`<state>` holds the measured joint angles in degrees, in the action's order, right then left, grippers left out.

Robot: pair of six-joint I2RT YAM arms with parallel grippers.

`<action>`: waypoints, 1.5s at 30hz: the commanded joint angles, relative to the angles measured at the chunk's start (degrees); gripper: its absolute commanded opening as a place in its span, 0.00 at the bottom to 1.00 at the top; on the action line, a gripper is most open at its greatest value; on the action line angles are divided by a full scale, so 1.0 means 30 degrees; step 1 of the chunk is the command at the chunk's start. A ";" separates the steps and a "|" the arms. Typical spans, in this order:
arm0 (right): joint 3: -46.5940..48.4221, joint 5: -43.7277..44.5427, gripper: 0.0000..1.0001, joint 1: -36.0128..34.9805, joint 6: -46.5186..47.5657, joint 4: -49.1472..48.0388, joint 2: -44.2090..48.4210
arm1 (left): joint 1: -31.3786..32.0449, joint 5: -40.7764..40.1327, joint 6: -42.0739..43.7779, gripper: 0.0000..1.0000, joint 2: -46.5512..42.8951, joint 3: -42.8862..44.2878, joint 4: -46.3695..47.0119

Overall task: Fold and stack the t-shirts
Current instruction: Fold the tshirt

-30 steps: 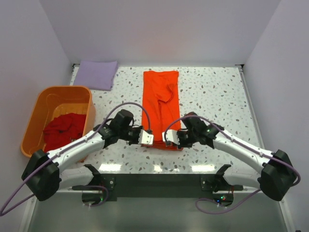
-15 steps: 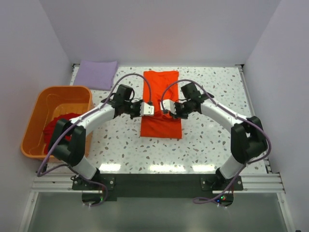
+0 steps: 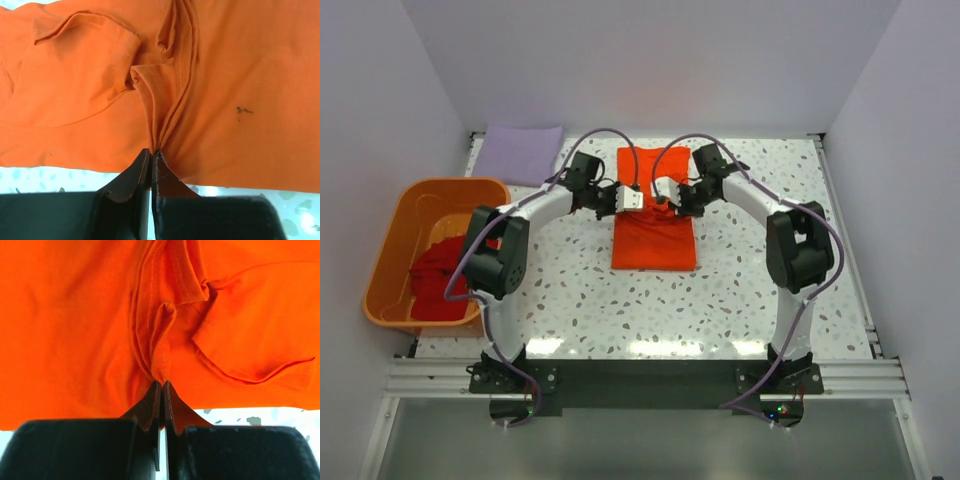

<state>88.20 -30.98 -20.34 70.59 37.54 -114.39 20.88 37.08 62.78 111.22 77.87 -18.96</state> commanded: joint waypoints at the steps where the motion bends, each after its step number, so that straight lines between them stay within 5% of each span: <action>1: 0.1681 -0.0747 0.00 0.0216 0.0788 0.0260 -0.0716 | -0.0339 0.0297 0.0752 0.00 0.0689 0.1377 0.0402; 8: 0.2620 -0.0659 0.00 0.0275 0.0905 0.0318 -0.1743 | -0.0516 -0.0638 0.0577 0.00 0.1364 0.1642 0.1338; 9: 0.2504 -0.0485 0.18 0.0275 0.0789 0.0232 -0.1744 | -0.0545 -0.0815 0.0257 0.09 0.1509 0.1730 0.1485; 12: 0.2124 0.0247 0.45 0.0275 -0.0234 -0.0791 -0.1481 | -0.0662 -0.1519 -0.1232 0.33 0.1687 0.2315 0.1953; 15: 0.2035 0.0980 0.54 0.0363 -0.1612 -0.1351 -0.0662 | -0.1129 -0.1521 -0.2615 0.47 0.0928 0.2464 0.1897; 20: 0.0369 0.0926 0.55 0.0393 -0.2318 -0.0332 0.2557 | -0.1541 -0.0967 -0.3203 0.53 -0.2463 -0.0344 0.1663; 28: -0.6133 0.0102 0.43 -0.0980 -0.2463 -0.0144 0.6838 | -0.0342 0.0647 -0.3437 0.53 -0.6337 -0.6263 0.1367; 35: -1.0090 0.1449 0.40 -0.2156 -0.2552 -0.3306 0.6871 | 0.1182 0.0005 -0.3087 0.53 -0.6341 -0.8697 0.2916; 45: -1.0329 0.2241 0.40 -0.2186 -0.1850 -0.4251 0.5113 | 0.1681 -0.0495 -0.2062 0.52 -0.4730 -0.8731 0.3481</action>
<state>56.97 -24.84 -26.94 63.66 28.14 -98.24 25.47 35.27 54.30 96.03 50.33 -10.90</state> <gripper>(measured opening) 0.401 0.521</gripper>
